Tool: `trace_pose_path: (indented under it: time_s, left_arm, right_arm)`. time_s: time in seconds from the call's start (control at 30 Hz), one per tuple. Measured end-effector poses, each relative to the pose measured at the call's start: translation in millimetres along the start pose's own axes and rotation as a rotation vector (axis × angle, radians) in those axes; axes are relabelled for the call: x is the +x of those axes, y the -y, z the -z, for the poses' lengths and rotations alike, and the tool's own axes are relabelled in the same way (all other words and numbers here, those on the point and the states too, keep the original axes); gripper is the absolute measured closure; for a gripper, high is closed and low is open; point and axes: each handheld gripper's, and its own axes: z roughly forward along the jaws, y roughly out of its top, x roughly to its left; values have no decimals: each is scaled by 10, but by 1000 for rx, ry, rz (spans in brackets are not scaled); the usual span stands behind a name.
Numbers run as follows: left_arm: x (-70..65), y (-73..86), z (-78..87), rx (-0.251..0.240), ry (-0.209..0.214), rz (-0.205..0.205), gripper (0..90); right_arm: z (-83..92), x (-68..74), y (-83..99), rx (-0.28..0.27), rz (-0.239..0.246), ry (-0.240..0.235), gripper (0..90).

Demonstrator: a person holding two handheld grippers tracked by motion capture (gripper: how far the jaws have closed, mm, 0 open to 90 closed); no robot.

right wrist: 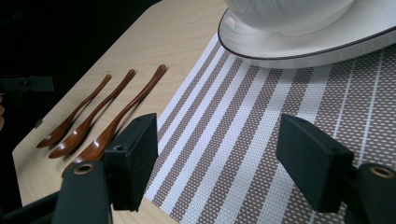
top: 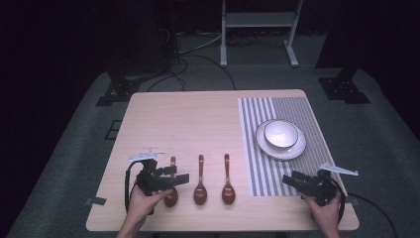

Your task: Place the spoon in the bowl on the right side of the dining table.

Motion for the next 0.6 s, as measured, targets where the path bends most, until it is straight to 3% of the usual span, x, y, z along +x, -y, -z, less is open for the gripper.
trace_pose_path:
  time_s: [0.23,0.6]
  left_arm:
    - [-30,-16,-33,7,-16,8,74]
    - [-107,-18,-92,23,-7,-4,74]
  right_arm:
    - [3,2,5,6,2,2,285]
    - [-5,6,2,5,-3,3,285]
